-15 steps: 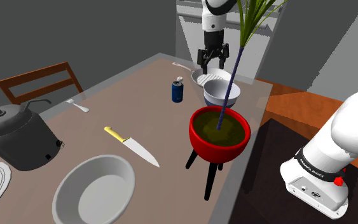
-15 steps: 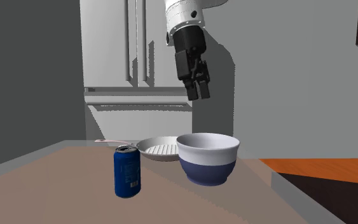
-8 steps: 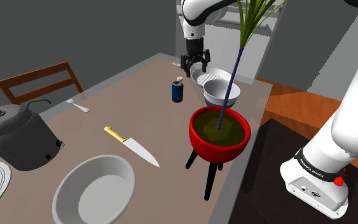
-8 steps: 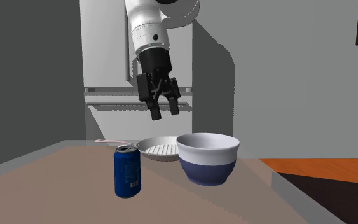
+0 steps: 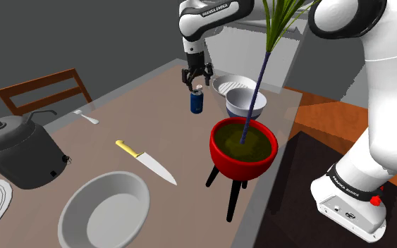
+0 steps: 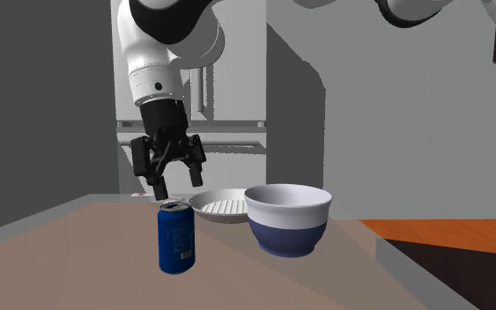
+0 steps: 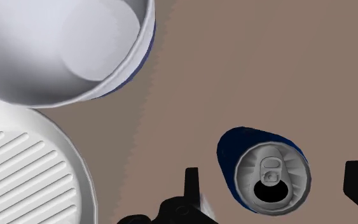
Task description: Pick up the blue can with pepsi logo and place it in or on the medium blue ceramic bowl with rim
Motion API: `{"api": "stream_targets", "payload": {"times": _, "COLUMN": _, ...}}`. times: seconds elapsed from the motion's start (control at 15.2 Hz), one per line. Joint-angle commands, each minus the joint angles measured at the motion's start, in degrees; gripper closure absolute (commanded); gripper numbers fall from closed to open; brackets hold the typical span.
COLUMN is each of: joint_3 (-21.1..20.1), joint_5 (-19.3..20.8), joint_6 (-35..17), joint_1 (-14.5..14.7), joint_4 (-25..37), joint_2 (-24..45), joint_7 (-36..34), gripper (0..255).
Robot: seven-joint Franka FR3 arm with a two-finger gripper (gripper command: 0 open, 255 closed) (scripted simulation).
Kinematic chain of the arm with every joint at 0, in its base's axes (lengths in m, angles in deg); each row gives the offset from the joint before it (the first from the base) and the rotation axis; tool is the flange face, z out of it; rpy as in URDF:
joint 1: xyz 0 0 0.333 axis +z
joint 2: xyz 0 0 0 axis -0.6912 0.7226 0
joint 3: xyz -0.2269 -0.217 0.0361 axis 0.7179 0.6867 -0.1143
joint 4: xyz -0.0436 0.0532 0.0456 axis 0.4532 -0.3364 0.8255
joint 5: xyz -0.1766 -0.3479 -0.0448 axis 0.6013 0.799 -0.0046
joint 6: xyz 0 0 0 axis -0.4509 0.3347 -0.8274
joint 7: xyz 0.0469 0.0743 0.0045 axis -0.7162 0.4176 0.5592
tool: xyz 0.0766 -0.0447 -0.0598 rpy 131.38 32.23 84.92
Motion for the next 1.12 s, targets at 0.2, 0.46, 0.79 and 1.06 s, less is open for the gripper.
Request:
{"api": "stream_targets", "payload": {"times": 0.2, "joint_3": 0.0, "joint_5": 0.3, "joint_6": -0.9, "joint_1": 0.6, "joint_4": 4.0, "joint_2": 5.1, "joint_7": -0.3, "gripper": 0}}
{"api": "stream_targets", "payload": {"times": 0.46, "joint_3": 0.1, "joint_5": 0.3, "joint_6": -3.9, "joint_1": 0.6, "joint_4": 1.0, "joint_2": 5.1, "joint_7": -0.3, "gripper": 0}}
{"api": "stream_targets", "payload": {"times": 0.79, "joint_3": 0.1, "joint_5": 0.3, "joint_6": -4.4, "joint_1": 0.6, "joint_4": 0.6, "joint_2": 5.2, "joint_7": -0.3, "gripper": 0}}
{"api": "stream_targets", "payload": {"times": 1.06, "joint_3": 0.1, "joint_5": 0.3, "joint_6": -4.3, "joint_1": 0.6, "joint_4": 0.6, "joint_2": 5.2, "joint_7": -0.3, "gripper": 255}}
